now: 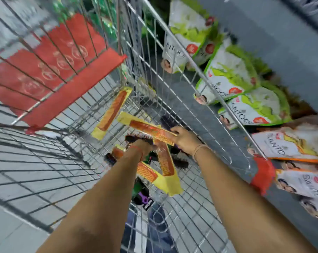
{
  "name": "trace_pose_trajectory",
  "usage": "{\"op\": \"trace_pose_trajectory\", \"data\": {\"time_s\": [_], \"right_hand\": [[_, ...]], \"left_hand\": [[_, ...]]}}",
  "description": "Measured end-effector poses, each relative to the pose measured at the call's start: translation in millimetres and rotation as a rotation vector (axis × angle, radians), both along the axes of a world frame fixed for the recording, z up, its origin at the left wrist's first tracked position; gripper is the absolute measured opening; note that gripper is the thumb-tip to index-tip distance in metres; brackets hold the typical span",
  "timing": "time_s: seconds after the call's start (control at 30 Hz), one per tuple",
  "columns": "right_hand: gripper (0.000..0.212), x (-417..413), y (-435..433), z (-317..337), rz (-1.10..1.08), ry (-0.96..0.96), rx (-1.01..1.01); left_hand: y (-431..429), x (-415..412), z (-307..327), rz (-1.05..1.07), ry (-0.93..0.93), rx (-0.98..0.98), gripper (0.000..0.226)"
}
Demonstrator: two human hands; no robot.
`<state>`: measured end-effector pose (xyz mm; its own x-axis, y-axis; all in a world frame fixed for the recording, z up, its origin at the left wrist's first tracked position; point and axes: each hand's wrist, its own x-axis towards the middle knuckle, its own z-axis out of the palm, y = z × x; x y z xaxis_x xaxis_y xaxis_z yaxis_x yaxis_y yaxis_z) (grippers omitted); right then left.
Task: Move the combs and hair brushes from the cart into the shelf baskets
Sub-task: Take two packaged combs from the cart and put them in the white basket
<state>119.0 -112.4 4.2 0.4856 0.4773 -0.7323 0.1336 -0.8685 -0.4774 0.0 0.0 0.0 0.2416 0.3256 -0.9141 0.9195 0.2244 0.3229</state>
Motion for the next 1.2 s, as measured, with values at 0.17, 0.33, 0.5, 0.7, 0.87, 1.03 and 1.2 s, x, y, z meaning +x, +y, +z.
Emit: {"op": "trace_pose_trajectory", "data": {"time_s": [0.17,0.33,0.5,0.7,0.87,1.03,1.2], "right_hand": [[0.047,10.7,28.3,-47.4,0.286,-0.301,0.022],[0.046,-6.2,42.5,-78.3,0.466,-0.58,0.006],[0.054,-4.0,37.5,-70.7,0.239,-0.497,-0.008],[0.033,-13.1,-5.9,-40.1,0.073,-0.403,0.04],[0.029,-54.3,-19.8,26.7,-0.502,-0.463,0.423],[0.023,-70.1,-17.8,124.4,-0.777,-0.605,0.818],[0.02,-36.6,-53.7,228.1,-1.034,-0.789,1.18]], "left_hand": [[-33.1,18.0,-48.6,0.023,0.041,0.001,0.062],[-32.9,33.4,-68.4,0.109,0.05,0.058,0.057],[-21.4,29.2,-66.8,-0.047,0.048,0.013,0.04],[18.9,3.6,-20.0,-0.298,0.098,-0.031,0.022],[59.7,-1.2,53.3,-0.218,-0.368,-0.283,0.034],[64.5,29.9,138.7,-0.066,-0.802,-0.587,0.064],[-10.7,105.4,247.8,-0.253,-1.069,-0.561,0.017]]}}
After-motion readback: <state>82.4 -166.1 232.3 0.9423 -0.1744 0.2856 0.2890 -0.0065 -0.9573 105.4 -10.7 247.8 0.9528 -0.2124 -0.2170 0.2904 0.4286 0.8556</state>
